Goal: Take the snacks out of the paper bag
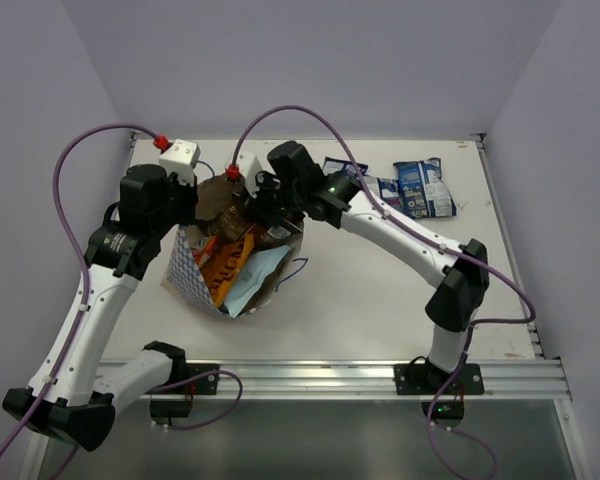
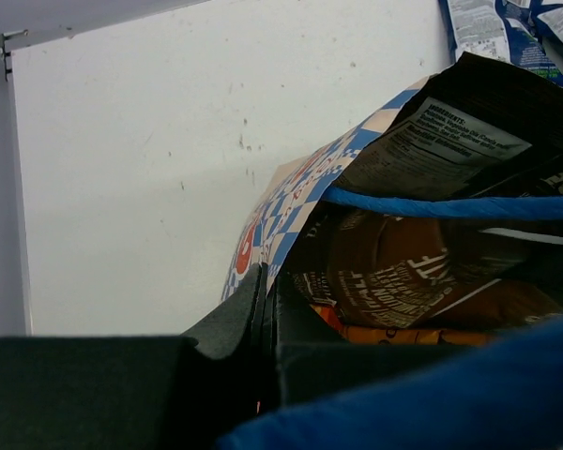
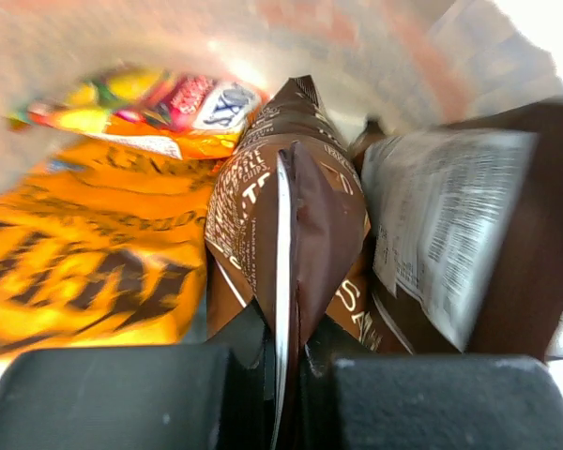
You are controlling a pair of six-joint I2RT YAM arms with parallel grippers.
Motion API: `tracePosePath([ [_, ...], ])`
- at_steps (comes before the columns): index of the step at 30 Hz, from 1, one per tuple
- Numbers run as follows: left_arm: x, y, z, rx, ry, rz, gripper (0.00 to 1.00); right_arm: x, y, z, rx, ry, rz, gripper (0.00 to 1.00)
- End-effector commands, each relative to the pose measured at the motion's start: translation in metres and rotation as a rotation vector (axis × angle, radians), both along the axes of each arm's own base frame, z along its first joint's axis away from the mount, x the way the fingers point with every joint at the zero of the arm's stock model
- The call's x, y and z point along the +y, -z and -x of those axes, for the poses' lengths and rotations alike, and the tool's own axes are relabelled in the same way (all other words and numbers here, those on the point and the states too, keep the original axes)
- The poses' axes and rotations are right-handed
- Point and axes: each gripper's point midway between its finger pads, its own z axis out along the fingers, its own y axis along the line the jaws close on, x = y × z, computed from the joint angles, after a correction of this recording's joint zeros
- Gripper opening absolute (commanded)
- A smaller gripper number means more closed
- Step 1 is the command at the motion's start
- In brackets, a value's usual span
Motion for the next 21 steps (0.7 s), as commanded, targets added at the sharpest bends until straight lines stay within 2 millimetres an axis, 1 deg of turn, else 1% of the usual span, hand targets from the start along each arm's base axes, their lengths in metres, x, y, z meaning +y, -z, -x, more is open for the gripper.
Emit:
tracePosePath([
  [1, 0.002, -0.035, -0.009, -0.129, -0.03, 0.028, 0.0, -0.009, -0.176, 0.027, -0.241, -0.054, -0.368, 0.0],
  [2, 0.003, -0.035, -0.01, -0.128, -0.035, 0.024, 0.0, -0.018, -0.198, 0.033, -0.269, -0.047, -0.41, 0.0],
  [3, 0.004, -0.035, -0.01, -0.126, -0.039, 0.021, 0.0, -0.022, -0.214, 0.036, -0.297, -0.043, -0.447, 0.0],
  [4, 0.007, -0.034, -0.01, -0.123, -0.056, 0.013, 0.0, -0.027, -0.226, 0.039, -0.312, -0.041, -0.469, 0.0],
  [6, 0.01, -0.034, -0.011, -0.12, -0.074, 0.007, 0.0, -0.041, -0.257, 0.052, -0.345, -0.042, -0.528, 0.0],
  [7, 0.014, -0.033, -0.011, -0.118, -0.095, 0.001, 0.0, -0.047, -0.265, 0.057, -0.356, -0.041, -0.543, 0.0],
  [8, 0.015, -0.034, -0.012, -0.119, -0.107, 0.001, 0.0, -0.059, -0.28, 0.064, -0.379, -0.034, -0.567, 0.0],
  [9, 0.017, -0.034, -0.012, -0.117, -0.116, -0.002, 0.0, -0.066, -0.285, 0.066, -0.392, -0.019, -0.573, 0.0],
  [10, 0.02, -0.034, -0.012, -0.117, -0.135, -0.009, 0.0, -0.075, -0.29, 0.063, -0.414, 0.028, -0.575, 0.0],
  [11, 0.021, -0.034, -0.013, -0.118, -0.144, -0.008, 0.0, -0.087, -0.295, 0.06, -0.436, 0.064, -0.577, 0.0],
  [12, 0.023, -0.034, -0.013, -0.119, -0.153, -0.01, 0.0, -0.103, -0.303, 0.064, -0.457, 0.1, -0.595, 0.0],
  [14, 0.026, -0.033, -0.014, -0.117, -0.176, -0.011, 0.0, -0.134, -0.311, 0.047, -0.479, 0.24, -0.609, 0.0],
  [15, 0.027, -0.033, -0.015, -0.118, -0.183, -0.01, 0.0, -0.153, -0.315, 0.048, -0.489, 0.289, -0.627, 0.0],
  [16, 0.028, -0.031, -0.016, -0.113, -0.193, -0.014, 0.0, -0.168, -0.316, 0.042, -0.496, 0.346, -0.635, 0.0],
  [17, 0.028, -0.031, -0.017, -0.112, -0.195, -0.014, 0.0, -0.191, -0.318, 0.03, -0.49, 0.429, -0.654, 0.0],
  [18, 0.027, -0.03, -0.018, -0.11, -0.194, -0.015, 0.0, -0.201, -0.307, 0.022, -0.479, 0.478, -0.648, 0.0],
  [19, 0.028, -0.03, -0.018, -0.11, -0.195, -0.015, 0.0, -0.22, -0.309, 0.023, -0.474, 0.531, -0.676, 0.0],
  [20, 0.028, -0.031, -0.018, -0.113, -0.197, -0.013, 0.0, -0.243, -0.306, 0.011, -0.486, 0.621, -0.668, 0.0],
  [21, 0.028, -0.031, -0.018, -0.113, -0.197, -0.014, 0.0, -0.251, -0.29, 0.003, -0.474, 0.663, -0.642, 0.0],
])
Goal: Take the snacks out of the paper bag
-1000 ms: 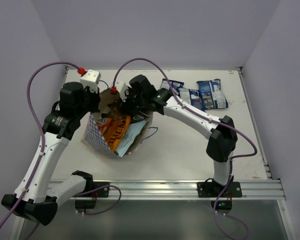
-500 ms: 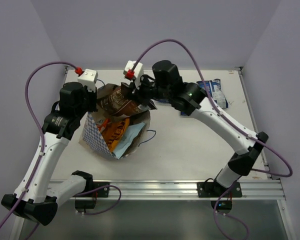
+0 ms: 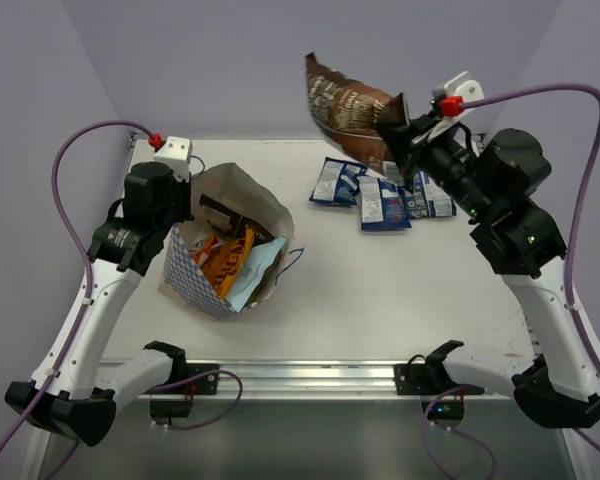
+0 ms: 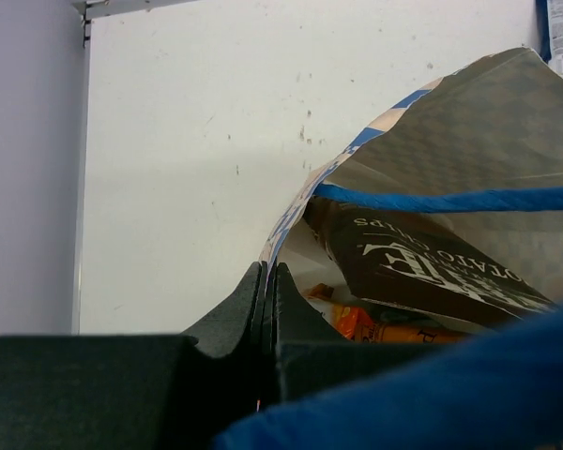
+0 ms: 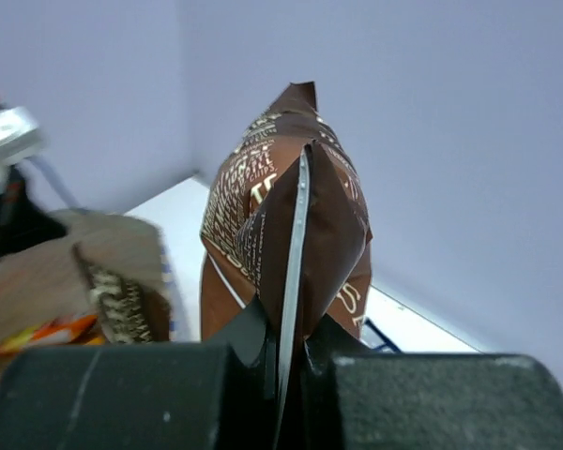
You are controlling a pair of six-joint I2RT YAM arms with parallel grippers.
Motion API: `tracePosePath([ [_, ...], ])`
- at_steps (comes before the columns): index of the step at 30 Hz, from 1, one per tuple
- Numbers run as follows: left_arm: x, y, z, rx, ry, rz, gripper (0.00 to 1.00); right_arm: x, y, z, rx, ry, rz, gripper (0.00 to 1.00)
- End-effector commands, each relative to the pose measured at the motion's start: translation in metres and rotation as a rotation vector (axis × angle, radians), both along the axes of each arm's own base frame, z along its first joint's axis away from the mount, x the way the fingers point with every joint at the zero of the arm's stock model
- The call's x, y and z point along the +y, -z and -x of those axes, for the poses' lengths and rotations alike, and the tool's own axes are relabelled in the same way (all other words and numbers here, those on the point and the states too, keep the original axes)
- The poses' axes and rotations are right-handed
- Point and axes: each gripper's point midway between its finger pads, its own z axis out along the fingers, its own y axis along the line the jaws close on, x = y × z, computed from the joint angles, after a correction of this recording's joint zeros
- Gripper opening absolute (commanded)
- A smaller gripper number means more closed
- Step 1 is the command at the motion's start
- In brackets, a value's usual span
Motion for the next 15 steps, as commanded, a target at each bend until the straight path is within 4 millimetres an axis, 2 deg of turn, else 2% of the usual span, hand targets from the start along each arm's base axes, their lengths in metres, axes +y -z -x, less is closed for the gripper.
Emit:
tracePosePath([
  [1, 0.001, -0.036, -0.009, -0.119, -0.034, 0.039, 0.0, -0.054, -0.005, -0.021, 0.018, 0.224, -0.159, 0.0],
  [2, 0.001, -0.036, -0.009, -0.119, -0.035, 0.038, 0.0, -0.072, 0.0, -0.029, 0.036, 0.296, -0.191, 0.0],
  [3, 0.001, -0.037, -0.008, -0.122, -0.033, 0.038, 0.0, -0.077, 0.019, -0.037, 0.07, 0.329, -0.186, 0.0],
  [5, 0.001, -0.038, -0.008, -0.125, -0.032, 0.037, 0.0, -0.09, 0.038, -0.046, 0.118, 0.392, -0.2, 0.0],
  [6, 0.001, -0.039, -0.008, -0.128, -0.03, 0.037, 0.0, -0.089, 0.063, -0.054, 0.167, 0.398, -0.178, 0.0],
  [7, 0.001, -0.041, -0.008, -0.132, -0.027, 0.038, 0.0, -0.085, 0.078, -0.057, 0.215, 0.387, -0.186, 0.0],
  [8, 0.0, -0.042, -0.008, -0.134, -0.023, 0.038, 0.0, -0.081, 0.094, -0.062, 0.257, 0.374, -0.18, 0.0],
  [9, 0.0, -0.044, -0.008, -0.14, -0.02, 0.04, 0.0, -0.064, 0.12, -0.061, 0.324, 0.296, -0.157, 0.0],
  [11, -0.001, -0.047, -0.009, -0.148, -0.016, 0.041, 0.0, -0.04, 0.147, -0.06, 0.426, 0.188, -0.168, 0.0],
  [12, -0.002, -0.049, -0.008, -0.152, -0.009, 0.042, 0.0, -0.02, 0.166, -0.051, 0.468, 0.066, -0.166, 0.0],
  [13, -0.002, -0.05, -0.009, -0.153, -0.006, 0.042, 0.0, -0.011, 0.177, -0.048, 0.5, 0.014, -0.185, 0.0],
  [14, -0.003, -0.051, -0.009, -0.156, 0.0, 0.042, 0.0, -0.005, 0.196, -0.048, 0.52, -0.019, -0.195, 0.0],
  [15, -0.005, -0.053, -0.009, -0.158, 0.012, 0.045, 0.0, 0.001, 0.204, -0.043, 0.546, -0.062, -0.204, 0.0],
])
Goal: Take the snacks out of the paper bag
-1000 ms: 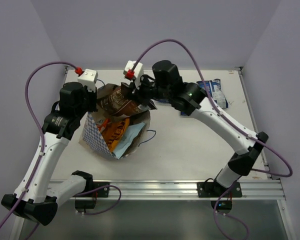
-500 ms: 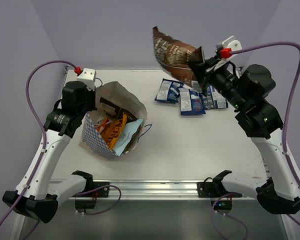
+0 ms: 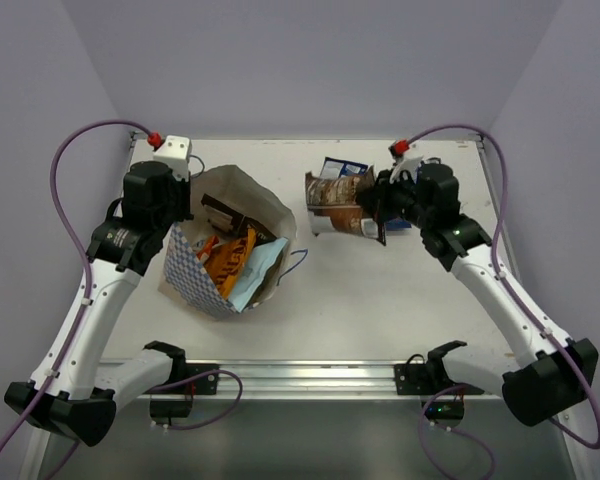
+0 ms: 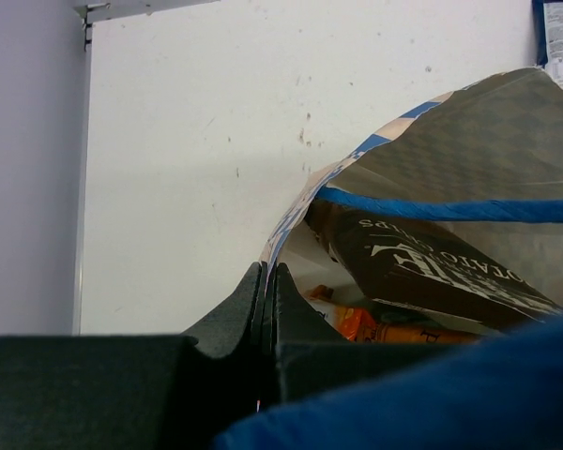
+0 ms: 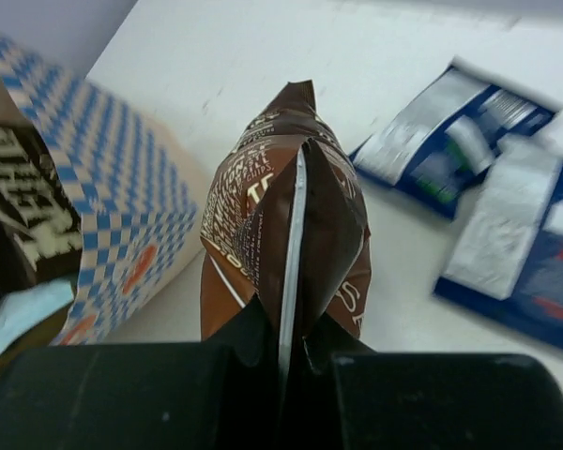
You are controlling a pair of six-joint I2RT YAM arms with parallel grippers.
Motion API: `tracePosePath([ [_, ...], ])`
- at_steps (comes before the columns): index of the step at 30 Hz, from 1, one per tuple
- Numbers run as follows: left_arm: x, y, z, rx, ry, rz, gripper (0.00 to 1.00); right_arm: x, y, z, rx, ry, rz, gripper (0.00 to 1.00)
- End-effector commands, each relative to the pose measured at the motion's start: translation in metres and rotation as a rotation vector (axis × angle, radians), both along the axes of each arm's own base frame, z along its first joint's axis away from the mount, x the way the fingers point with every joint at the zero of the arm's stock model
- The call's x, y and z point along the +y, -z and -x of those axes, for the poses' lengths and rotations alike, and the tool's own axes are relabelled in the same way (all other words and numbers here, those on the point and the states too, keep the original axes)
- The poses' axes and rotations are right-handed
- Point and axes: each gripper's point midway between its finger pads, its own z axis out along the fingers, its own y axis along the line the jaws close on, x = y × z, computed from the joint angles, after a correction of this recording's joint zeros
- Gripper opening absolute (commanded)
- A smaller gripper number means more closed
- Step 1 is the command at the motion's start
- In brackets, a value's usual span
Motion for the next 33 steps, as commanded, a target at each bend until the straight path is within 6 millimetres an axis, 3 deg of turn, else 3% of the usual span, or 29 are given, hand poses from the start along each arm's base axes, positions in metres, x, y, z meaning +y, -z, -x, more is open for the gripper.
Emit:
tracePosePath([
  [1, -0.007, -0.052, -0.008, -0.157, 0.022, 0.049, 0.0, 0.04, -0.007, 0.019, 0.002, -0.201, -0.212, 0.0],
  [3, -0.01, -0.051, -0.008, -0.157, 0.04, 0.053, 0.0, 0.036, 0.025, 0.013, 0.076, -0.154, -0.208, 0.12],
  [4, -0.011, -0.051, -0.008, -0.156, 0.047, 0.053, 0.0, 0.023, 0.038, 0.002, 0.1, -0.062, -0.197, 0.22],
  [5, -0.012, -0.05, -0.008, -0.154, 0.053, 0.055, 0.0, 0.012, 0.057, -0.001, 0.154, 0.005, -0.17, 0.41],
  [7, -0.015, -0.049, -0.007, -0.148, 0.072, 0.054, 0.0, -0.02, 0.074, -0.017, 0.189, 0.188, -0.097, 0.55],
  [8, -0.015, -0.049, -0.007, -0.149, 0.076, 0.054, 0.0, -0.03, 0.072, -0.018, 0.201, 0.236, -0.052, 0.65],
  [10, -0.017, -0.05, -0.006, -0.15, 0.087, 0.056, 0.0, -0.039, 0.057, -0.019, 0.163, 0.244, 0.016, 0.71],
  [14, -0.017, -0.05, -0.006, -0.148, 0.088, 0.056, 0.0, -0.035, -0.012, -0.016, 0.027, 0.201, 0.023, 0.9],
  [15, -0.017, -0.049, -0.005, -0.145, 0.088, 0.055, 0.0, -0.032, -0.023, -0.014, -0.007, 0.17, 0.048, 0.9],
  [18, -0.016, -0.047, -0.004, -0.143, 0.086, 0.052, 0.0, 0.002, -0.062, -0.003, -0.106, 0.031, 0.076, 0.9],
  [20, -0.016, -0.045, -0.003, -0.137, 0.086, 0.049, 0.0, 0.045, -0.081, 0.011, -0.19, -0.127, 0.14, 0.9],
  [24, -0.018, -0.045, -0.002, -0.135, 0.099, 0.058, 0.0, 0.129, -0.092, 0.047, -0.246, -0.447, 0.165, 0.9],
  [26, -0.018, -0.046, -0.001, -0.134, 0.098, 0.057, 0.0, 0.153, -0.102, 0.054, -0.278, -0.5, 0.186, 0.9],
  [27, -0.018, -0.046, -0.001, -0.135, 0.098, 0.057, 0.0, 0.17, -0.086, 0.047, -0.253, -0.519, 0.216, 0.9],
  [29, -0.017, -0.047, 0.0, -0.137, 0.098, 0.057, 0.0, 0.193, -0.085, 0.052, -0.255, -0.581, 0.21, 0.9],
  [30, -0.018, -0.047, 0.0, -0.138, 0.102, 0.06, 0.0, 0.207, -0.065, 0.046, -0.219, -0.604, 0.231, 0.9],
  [32, -0.018, -0.047, 0.001, -0.136, 0.104, 0.062, 0.0, 0.222, -0.056, 0.047, -0.205, -0.64, 0.248, 0.89],
  [33, -0.018, -0.047, 0.001, -0.134, 0.104, 0.063, 0.0, 0.235, -0.039, 0.046, -0.18, -0.662, 0.272, 0.89],
])
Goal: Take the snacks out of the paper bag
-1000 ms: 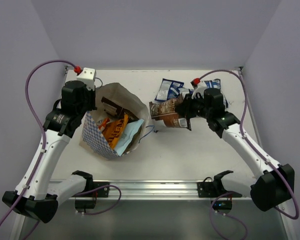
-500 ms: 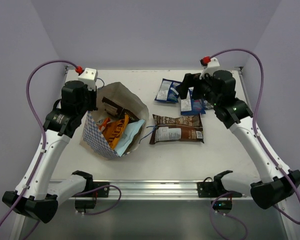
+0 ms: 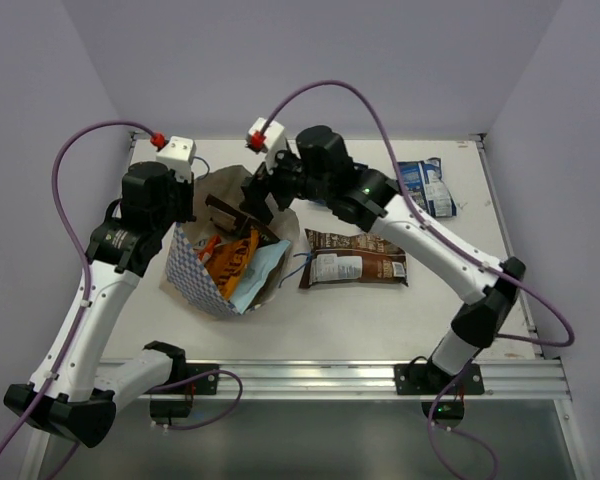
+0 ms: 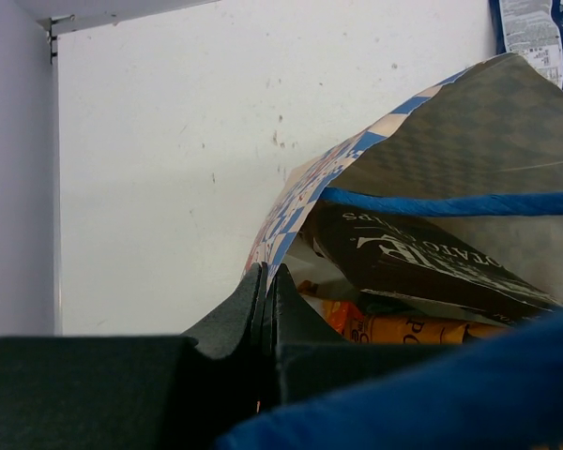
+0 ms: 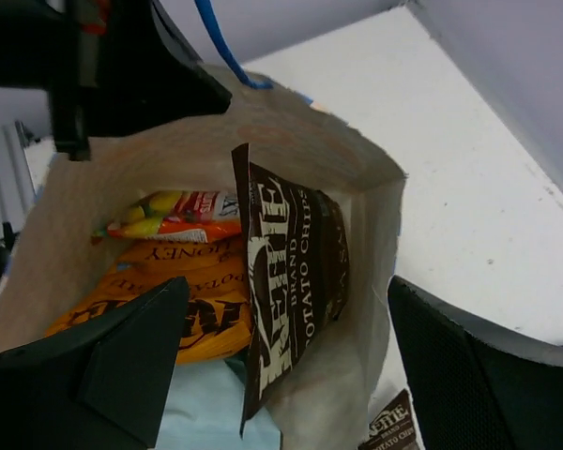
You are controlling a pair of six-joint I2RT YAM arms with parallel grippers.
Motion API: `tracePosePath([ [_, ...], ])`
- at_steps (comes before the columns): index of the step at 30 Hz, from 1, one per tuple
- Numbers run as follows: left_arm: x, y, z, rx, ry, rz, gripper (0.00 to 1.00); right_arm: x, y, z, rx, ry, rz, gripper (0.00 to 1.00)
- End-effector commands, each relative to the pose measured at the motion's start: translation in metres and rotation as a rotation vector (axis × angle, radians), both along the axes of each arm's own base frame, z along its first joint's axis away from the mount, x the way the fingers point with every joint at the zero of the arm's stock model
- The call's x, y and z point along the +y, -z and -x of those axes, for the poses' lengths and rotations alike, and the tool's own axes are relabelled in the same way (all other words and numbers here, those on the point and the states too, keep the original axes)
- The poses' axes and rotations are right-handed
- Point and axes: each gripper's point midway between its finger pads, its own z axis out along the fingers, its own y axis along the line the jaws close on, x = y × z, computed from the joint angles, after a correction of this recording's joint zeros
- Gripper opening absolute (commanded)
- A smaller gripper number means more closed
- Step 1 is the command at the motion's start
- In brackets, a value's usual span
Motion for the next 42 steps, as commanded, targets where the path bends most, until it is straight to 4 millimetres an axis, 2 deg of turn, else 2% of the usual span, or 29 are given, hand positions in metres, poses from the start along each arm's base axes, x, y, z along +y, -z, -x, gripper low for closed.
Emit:
tracePosePath([
  [1, -0.006, -0.044, -0.002, -0.134, 0.026, 0.042, 0.0, 0.024, 0.029, 0.002, 0.014, -0.073, 0.089, 0.89],
  [3, -0.006, -0.044, -0.001, -0.134, 0.028, 0.044, 0.0, 0.036, 0.038, 0.002, 0.032, -0.086, 0.095, 0.89],
  [4, -0.006, -0.044, -0.002, -0.135, 0.027, 0.046, 0.0, 0.043, 0.055, -0.001, 0.055, -0.092, 0.117, 0.89],
  [7, -0.007, -0.045, -0.002, -0.136, 0.029, 0.049, 0.0, 0.056, 0.073, -0.003, 0.09, -0.099, 0.133, 0.86],
  [9, -0.007, -0.044, -0.002, -0.135, 0.029, 0.049, 0.0, 0.063, 0.093, -0.01, 0.117, -0.084, 0.16, 0.84],
  [12, -0.006, -0.044, -0.001, -0.135, 0.024, 0.047, 0.0, 0.071, 0.11, -0.015, 0.143, -0.078, 0.183, 0.73],
  [15, -0.002, -0.043, 0.0, -0.136, 0.007, 0.039, 0.0, 0.073, 0.102, -0.014, 0.141, -0.091, 0.171, 0.46],
  [16, -0.001, -0.042, 0.0, -0.133, 0.003, 0.037, 0.0, 0.073, 0.094, -0.012, 0.133, -0.098, 0.159, 0.27],
  [17, 0.0, -0.042, 0.0, -0.134, -0.001, 0.034, 0.0, 0.07, 0.084, -0.01, 0.126, -0.099, 0.153, 0.17],
  [19, 0.003, -0.042, -0.001, -0.135, -0.021, 0.025, 0.0, 0.062, 0.049, -0.003, 0.092, -0.106, 0.107, 0.0],
  [20, 0.005, -0.041, -0.001, -0.134, -0.029, 0.021, 0.0, 0.057, 0.037, 0.002, 0.084, -0.111, 0.091, 0.0],
  [21, 0.008, -0.041, -0.002, -0.135, -0.045, 0.016, 0.0, 0.047, 0.005, 0.012, 0.049, -0.121, 0.04, 0.0],
  [24, 0.014, -0.042, -0.004, -0.133, -0.084, 0.005, 0.0, 0.028, -0.041, 0.031, -0.006, -0.139, -0.041, 0.0],
  [25, 0.014, -0.042, -0.004, -0.13, -0.088, 0.003, 0.0, 0.011, -0.067, 0.044, -0.045, -0.142, -0.085, 0.0],
  [27, 0.018, -0.042, -0.004, -0.131, -0.106, -0.001, 0.0, -0.007, -0.091, 0.055, -0.093, -0.143, -0.118, 0.0],
  [28, 0.018, -0.043, -0.004, -0.134, -0.109, -0.001, 0.0, -0.025, -0.11, 0.067, -0.132, -0.14, -0.15, 0.0],
  [31, 0.021, -0.042, -0.004, -0.134, -0.121, -0.007, 0.0, -0.056, -0.136, 0.073, -0.187, -0.087, -0.195, 0.0],
  [32, 0.021, -0.04, -0.005, -0.132, -0.126, -0.012, 0.0, -0.074, -0.154, 0.082, -0.22, -0.07, -0.241, 0.0],
  [33, 0.024, -0.039, -0.005, -0.131, -0.139, -0.016, 0.0, -0.087, -0.164, 0.079, -0.234, -0.03, -0.27, 0.0],
  [34, 0.024, -0.037, -0.006, -0.124, -0.142, -0.021, 0.0, -0.104, -0.181, 0.086, -0.276, -0.009, -0.325, 0.0],
  [38, 0.028, -0.035, -0.006, -0.115, -0.166, -0.031, 0.0, -0.149, -0.208, 0.07, -0.332, 0.17, -0.436, 0.0],
  [40, 0.029, -0.035, -0.005, -0.116, -0.171, -0.031, 0.0, -0.171, -0.207, 0.045, -0.344, 0.298, -0.435, 0.0],
  [42, 0.029, -0.038, -0.004, -0.122, -0.17, -0.027, 0.0, -0.184, -0.197, 0.014, -0.295, 0.419, -0.437, 0.0],
])
